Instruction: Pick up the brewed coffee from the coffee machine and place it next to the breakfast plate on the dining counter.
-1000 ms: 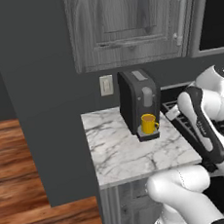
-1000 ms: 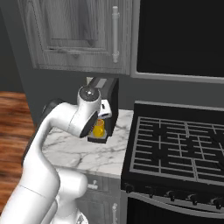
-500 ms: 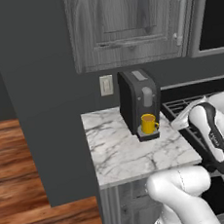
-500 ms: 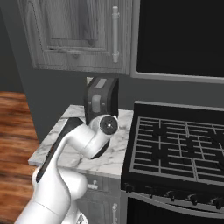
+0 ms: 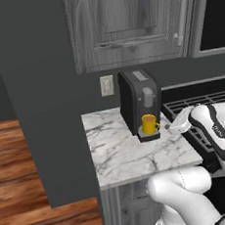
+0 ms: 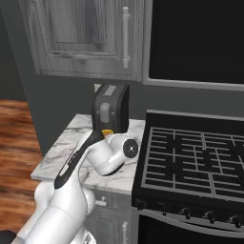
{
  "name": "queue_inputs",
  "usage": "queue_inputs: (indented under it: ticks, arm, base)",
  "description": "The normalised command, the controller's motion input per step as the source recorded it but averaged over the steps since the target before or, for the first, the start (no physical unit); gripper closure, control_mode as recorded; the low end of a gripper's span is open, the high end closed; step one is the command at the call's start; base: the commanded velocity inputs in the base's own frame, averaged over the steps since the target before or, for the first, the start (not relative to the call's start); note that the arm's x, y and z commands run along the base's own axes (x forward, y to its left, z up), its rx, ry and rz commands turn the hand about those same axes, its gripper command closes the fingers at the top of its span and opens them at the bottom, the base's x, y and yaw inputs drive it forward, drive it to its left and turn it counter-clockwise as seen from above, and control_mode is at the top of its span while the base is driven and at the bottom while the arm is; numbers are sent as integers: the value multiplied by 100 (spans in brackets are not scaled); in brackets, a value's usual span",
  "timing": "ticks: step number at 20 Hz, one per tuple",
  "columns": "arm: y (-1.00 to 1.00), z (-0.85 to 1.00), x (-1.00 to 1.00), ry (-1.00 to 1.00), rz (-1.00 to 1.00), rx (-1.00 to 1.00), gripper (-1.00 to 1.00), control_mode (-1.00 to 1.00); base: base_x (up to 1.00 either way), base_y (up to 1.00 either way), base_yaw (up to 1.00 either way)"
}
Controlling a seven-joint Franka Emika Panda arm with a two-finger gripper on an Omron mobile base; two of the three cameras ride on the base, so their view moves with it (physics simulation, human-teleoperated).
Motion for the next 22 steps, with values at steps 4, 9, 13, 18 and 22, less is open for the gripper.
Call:
queue_inputs:
  ticks: [4, 9, 13, 18, 22]
  arm:
    - [-1, -29, 36, 0, 5, 1, -100, -100]
    - [0, -23, 38, 0, 1, 0, -100, -100]
    - [-3, -17, 34, 0, 0, 0, -100, -100]
    - [-7, -21, 28, 0, 3, 0, -100, -100]
    - [-9, -27, 26, 0, 7, 0, -100, -100]
  base:
    - [0, 0, 0]
    - [0, 0, 0]
    - [0, 0, 0]
    - [0, 0, 0]
    - [0, 0, 0]
